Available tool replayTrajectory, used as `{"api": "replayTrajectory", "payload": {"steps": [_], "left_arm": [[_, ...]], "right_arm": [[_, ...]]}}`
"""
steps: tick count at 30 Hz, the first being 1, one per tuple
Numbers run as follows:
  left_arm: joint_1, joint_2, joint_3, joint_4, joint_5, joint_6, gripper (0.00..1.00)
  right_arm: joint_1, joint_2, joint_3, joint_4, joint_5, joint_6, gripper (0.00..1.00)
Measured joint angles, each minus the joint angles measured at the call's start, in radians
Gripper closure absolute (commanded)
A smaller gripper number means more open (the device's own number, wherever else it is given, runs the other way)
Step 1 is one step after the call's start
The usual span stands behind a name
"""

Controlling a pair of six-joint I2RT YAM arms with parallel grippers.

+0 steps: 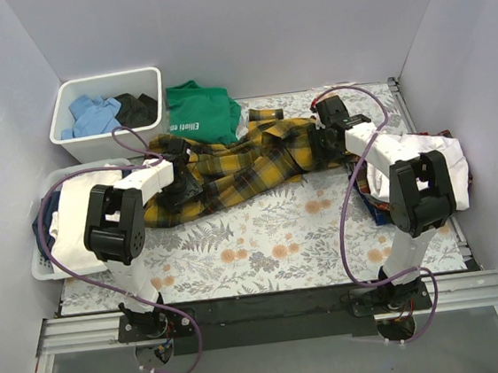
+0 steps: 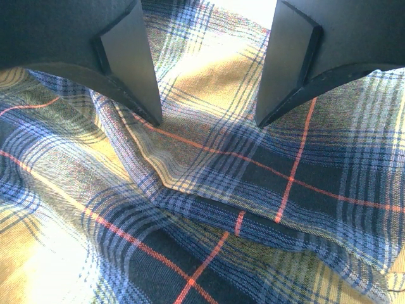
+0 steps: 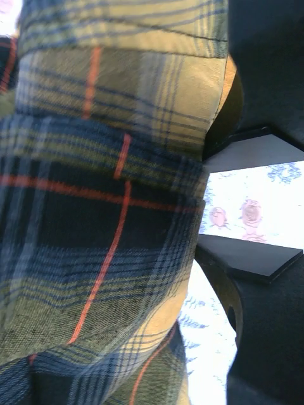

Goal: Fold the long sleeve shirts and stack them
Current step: Fold the shirt

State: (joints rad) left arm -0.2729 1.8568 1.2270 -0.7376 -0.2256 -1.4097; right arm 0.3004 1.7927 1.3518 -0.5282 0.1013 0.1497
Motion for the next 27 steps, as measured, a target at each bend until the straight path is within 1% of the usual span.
{"api": "replayTrajectory", "payload": {"steps": [6, 9, 10, 12, 13, 14, 15, 18, 21, 24, 27], "left_arm": [[0.001, -0.003, -0.003, 0.004, 0.0, 0.001, 0.4], [0.001, -0.003, -0.003, 0.004, 0.001, 0.001, 0.4], [0.001, -0.003, -0.003, 0.003, 0.001, 0.002, 0.4], [0.001, -0.003, -0.003, 0.003, 0.001, 0.003, 0.4], [0.001, -0.003, -0.003, 0.003, 0.001, 0.003, 0.4], [0.001, -0.003, -0.003, 0.003, 0.001, 0.003, 0.4], [0.001, -0.003, -0.003, 0.003, 0.001, 0.003, 0.4], [0.001, -0.003, -0.003, 0.004, 0.001, 0.003, 0.4], [0.001, -0.003, -0.003, 0.004, 0.002, 0.003, 0.4], [0.001, -0.003, -0.004, 0.005, 0.002, 0.003, 0.4], [0.002, -0.003, -0.004, 0.006, 0.002, 0.003, 0.4]], "right_arm": [[-0.011, 0.015, 0.002, 0.064, 0.005, -0.006, 0.49], [-0.012, 0.022, -0.002, 0.093, 0.0, -0.009, 0.61], [-0.012, 0.023, -0.002, 0.099, -0.004, -0.009, 0.73], [-0.012, 0.023, -0.002, 0.117, -0.022, -0.011, 0.83], [-0.012, 0.023, -0.002, 0.124, -0.031, -0.009, 0.91], [-0.012, 0.023, -0.002, 0.128, -0.04, -0.006, 0.96], [-0.012, 0.022, -0.002, 0.129, -0.047, -0.003, 0.99], [-0.012, 0.016, -0.003, 0.123, -0.057, 0.007, 0.99], [-0.012, -0.024, -0.008, 0.069, -0.071, 0.012, 0.99], [-0.012, -0.113, -0.007, -0.019, -0.105, 0.015, 0.99], [-0.012, -0.249, 0.002, -0.123, -0.159, 0.015, 0.99]]}}
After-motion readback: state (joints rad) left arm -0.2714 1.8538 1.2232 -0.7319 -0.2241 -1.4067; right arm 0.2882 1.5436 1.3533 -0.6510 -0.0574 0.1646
